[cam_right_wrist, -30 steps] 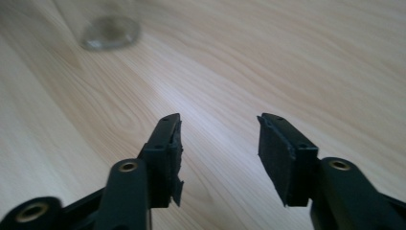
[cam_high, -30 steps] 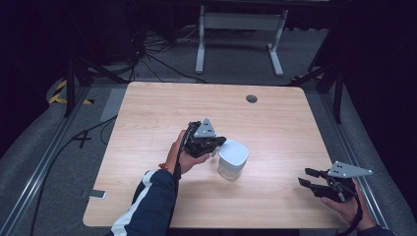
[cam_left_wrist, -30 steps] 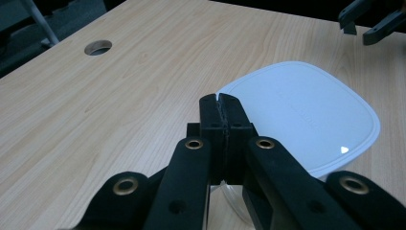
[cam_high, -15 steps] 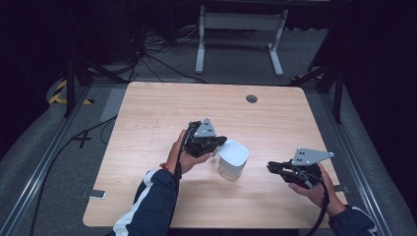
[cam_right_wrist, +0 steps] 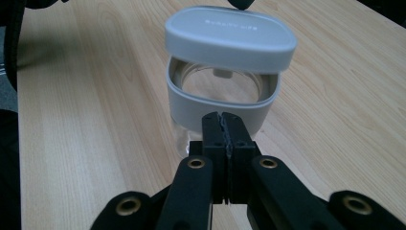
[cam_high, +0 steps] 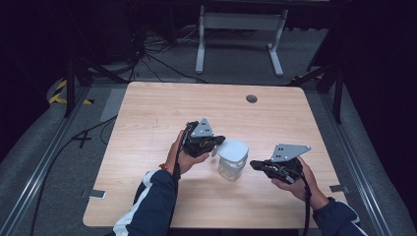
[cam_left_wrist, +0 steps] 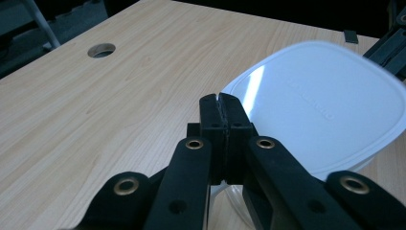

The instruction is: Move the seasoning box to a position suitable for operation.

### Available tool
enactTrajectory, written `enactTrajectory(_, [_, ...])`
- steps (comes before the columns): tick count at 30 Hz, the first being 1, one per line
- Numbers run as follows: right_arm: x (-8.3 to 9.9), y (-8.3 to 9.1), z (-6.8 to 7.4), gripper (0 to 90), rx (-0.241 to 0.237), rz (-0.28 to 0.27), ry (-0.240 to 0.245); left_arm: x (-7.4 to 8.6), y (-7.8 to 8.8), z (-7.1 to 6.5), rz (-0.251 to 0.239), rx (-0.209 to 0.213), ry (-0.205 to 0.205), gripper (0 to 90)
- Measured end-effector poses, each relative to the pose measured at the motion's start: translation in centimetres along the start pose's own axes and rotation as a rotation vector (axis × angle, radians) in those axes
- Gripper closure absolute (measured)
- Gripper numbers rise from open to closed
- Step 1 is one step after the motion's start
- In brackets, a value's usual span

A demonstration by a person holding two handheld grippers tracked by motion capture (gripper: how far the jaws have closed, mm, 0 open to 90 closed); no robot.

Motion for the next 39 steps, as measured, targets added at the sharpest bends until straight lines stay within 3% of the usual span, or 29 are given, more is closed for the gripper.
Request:
enactTrajectory(2, [-0.2,-0.1,0.0,89.2,0.000,-0.004,-0.003,0.0,-0.1,-0.1,-0.011,0.009,0.017,89.9])
enactTrajectory(5, [-0.7,-0.3,0.0,89.3,-0.003,-0.012,-0.003,0.0,-0.1,0.1,-0.003,-0.007,-0.007,89.9])
enactTrajectory(21, [-3.1,-0.9,0.7,89.4,-0.013,-0.053,0.015,0.0,-0.2,-0.1,0.008,0.000,0.004,89.8])
enactTrajectory(24, [-3.3,-1.0,0.6,89.4,-0.014,-0.056,0.018,0.1,-0.2,-0.1,0.009,-0.006,0.006,89.6])
enactTrajectory(26, [-3.4,-1.0,0.6,89.4,-0.011,-0.054,0.019,0.3,0.0,0.2,0.024,-0.039,-0.008,88.6])
enactTrajectory(29, [-3.5,-1.1,0.6,89.4,-0.016,-0.059,0.019,0.7,0.9,0.4,0.026,-0.062,-0.022,88.2])
enactTrajectory(35, [-3.7,-1.0,0.3,89.4,-0.012,-0.059,0.019,1.9,3.0,0.5,0.035,-0.088,-0.003,87.7])
enactTrajectory(39, [-4.0,-0.9,0.3,89.4,-0.012,-0.062,0.020,4.1,4.8,-0.2,0.078,-0.100,-0.002,86.7])
Point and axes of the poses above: each handheld gripper's, and its own axes: y roughly backward along the jaws, x roughly out of its underside, z roughly to its left, the point moved 9 cm from there along -y, roughly forward along the jaws, and after that the axes turned 6 degrees about -y, right-handed, at the moved point
